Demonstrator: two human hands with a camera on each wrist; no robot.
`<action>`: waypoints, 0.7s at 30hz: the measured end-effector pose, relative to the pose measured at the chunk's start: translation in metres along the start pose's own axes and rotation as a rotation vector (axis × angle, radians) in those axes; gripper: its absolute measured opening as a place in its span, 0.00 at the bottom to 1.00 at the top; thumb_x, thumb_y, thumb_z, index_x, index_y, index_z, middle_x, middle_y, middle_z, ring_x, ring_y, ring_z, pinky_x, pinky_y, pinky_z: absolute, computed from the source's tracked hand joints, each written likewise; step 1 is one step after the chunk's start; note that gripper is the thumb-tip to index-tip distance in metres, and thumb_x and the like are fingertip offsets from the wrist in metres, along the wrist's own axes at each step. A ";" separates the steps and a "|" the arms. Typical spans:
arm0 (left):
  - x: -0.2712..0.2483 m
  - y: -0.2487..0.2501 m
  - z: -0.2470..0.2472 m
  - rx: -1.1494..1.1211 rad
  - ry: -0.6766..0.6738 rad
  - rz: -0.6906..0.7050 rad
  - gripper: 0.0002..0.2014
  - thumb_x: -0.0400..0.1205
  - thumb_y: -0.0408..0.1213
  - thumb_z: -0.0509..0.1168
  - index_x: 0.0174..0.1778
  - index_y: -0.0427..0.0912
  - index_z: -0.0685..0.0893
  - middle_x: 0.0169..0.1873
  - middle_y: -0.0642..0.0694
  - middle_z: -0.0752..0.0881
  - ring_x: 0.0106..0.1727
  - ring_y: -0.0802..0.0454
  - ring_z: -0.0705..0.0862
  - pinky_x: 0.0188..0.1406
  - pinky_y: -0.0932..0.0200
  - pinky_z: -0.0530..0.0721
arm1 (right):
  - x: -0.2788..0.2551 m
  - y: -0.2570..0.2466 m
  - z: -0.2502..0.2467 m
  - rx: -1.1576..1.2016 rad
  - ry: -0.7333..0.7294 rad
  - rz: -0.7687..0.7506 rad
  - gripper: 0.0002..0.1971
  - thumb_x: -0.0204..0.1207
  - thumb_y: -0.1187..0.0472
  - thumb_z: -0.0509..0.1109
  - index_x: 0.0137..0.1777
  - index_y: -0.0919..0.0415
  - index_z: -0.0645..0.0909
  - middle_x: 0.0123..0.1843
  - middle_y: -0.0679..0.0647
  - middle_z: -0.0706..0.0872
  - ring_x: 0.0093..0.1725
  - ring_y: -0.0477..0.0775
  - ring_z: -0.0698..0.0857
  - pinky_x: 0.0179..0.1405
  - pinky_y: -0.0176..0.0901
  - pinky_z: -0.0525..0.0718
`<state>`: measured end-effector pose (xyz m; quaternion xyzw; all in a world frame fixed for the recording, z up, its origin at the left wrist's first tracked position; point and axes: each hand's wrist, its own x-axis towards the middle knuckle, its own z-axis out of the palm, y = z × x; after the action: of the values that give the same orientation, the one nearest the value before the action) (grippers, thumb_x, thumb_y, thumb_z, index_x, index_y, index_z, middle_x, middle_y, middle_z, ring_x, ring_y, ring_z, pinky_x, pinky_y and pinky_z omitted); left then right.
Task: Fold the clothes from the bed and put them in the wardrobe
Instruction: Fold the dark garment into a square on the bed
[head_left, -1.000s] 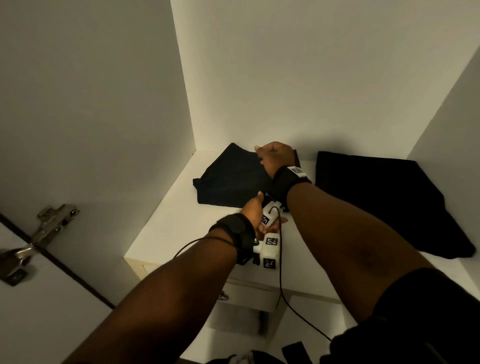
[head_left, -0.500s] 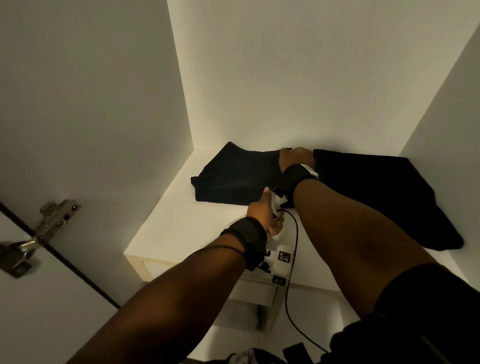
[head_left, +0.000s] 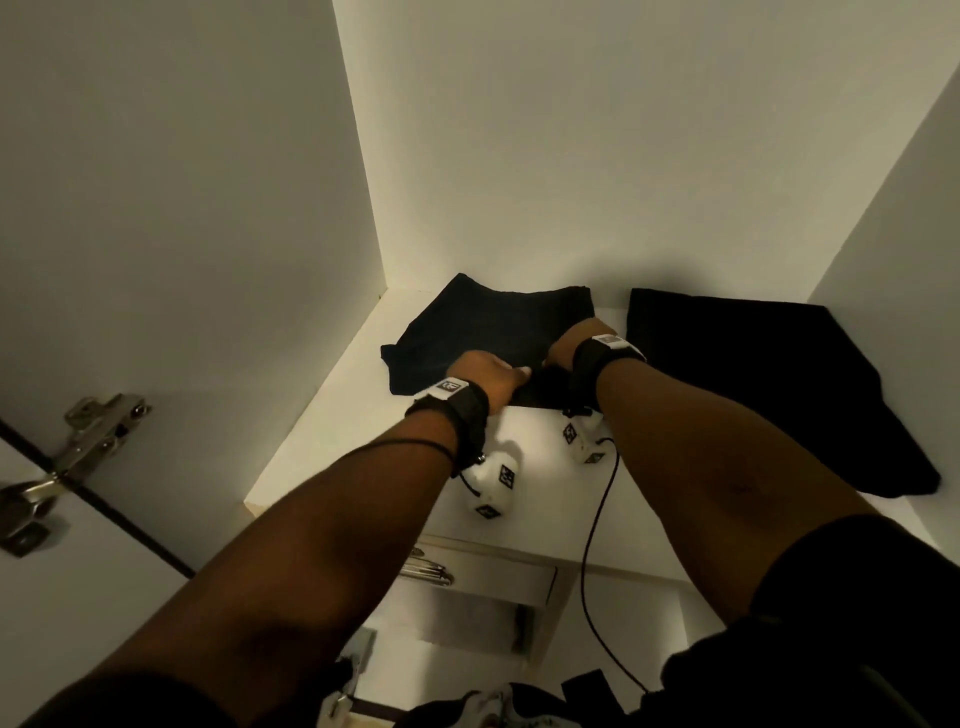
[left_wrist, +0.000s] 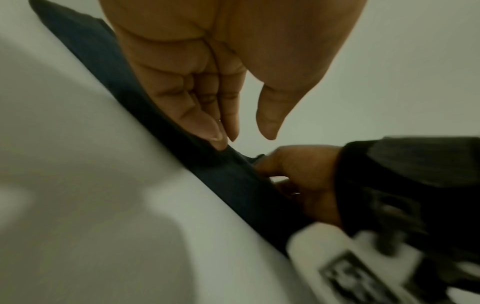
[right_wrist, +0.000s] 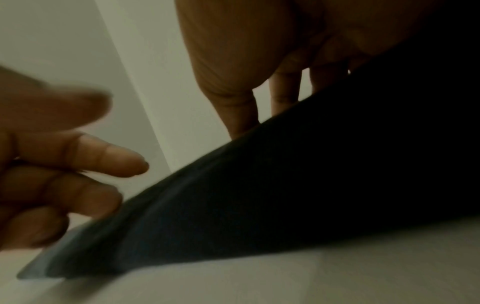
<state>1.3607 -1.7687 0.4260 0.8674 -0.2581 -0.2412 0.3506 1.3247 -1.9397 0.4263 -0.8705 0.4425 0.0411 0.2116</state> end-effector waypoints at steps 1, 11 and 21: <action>0.005 -0.006 -0.009 0.126 0.043 0.020 0.18 0.85 0.55 0.68 0.62 0.46 0.87 0.60 0.44 0.87 0.62 0.44 0.85 0.69 0.46 0.81 | 0.003 0.001 0.002 -0.022 -0.012 -0.002 0.25 0.73 0.44 0.79 0.60 0.60 0.78 0.43 0.57 0.77 0.36 0.57 0.75 0.40 0.48 0.75; 0.039 -0.042 -0.051 0.665 -0.074 -0.063 0.35 0.85 0.59 0.65 0.87 0.53 0.63 0.83 0.39 0.68 0.80 0.37 0.71 0.79 0.43 0.71 | 0.002 0.001 0.013 -0.122 -0.106 -0.095 0.56 0.66 0.25 0.74 0.89 0.46 0.53 0.88 0.62 0.56 0.82 0.72 0.65 0.76 0.68 0.72; 0.051 -0.058 -0.049 0.736 -0.136 -0.138 0.46 0.81 0.67 0.66 0.90 0.60 0.50 0.90 0.42 0.47 0.88 0.29 0.50 0.84 0.30 0.55 | -0.003 0.003 0.027 -0.296 -0.189 -0.152 0.68 0.54 0.20 0.76 0.89 0.40 0.44 0.91 0.57 0.45 0.87 0.75 0.48 0.82 0.78 0.58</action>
<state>1.4442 -1.7403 0.4028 0.9327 -0.2910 -0.2122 -0.0195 1.3233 -1.9284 0.4016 -0.9154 0.3426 0.1711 0.1241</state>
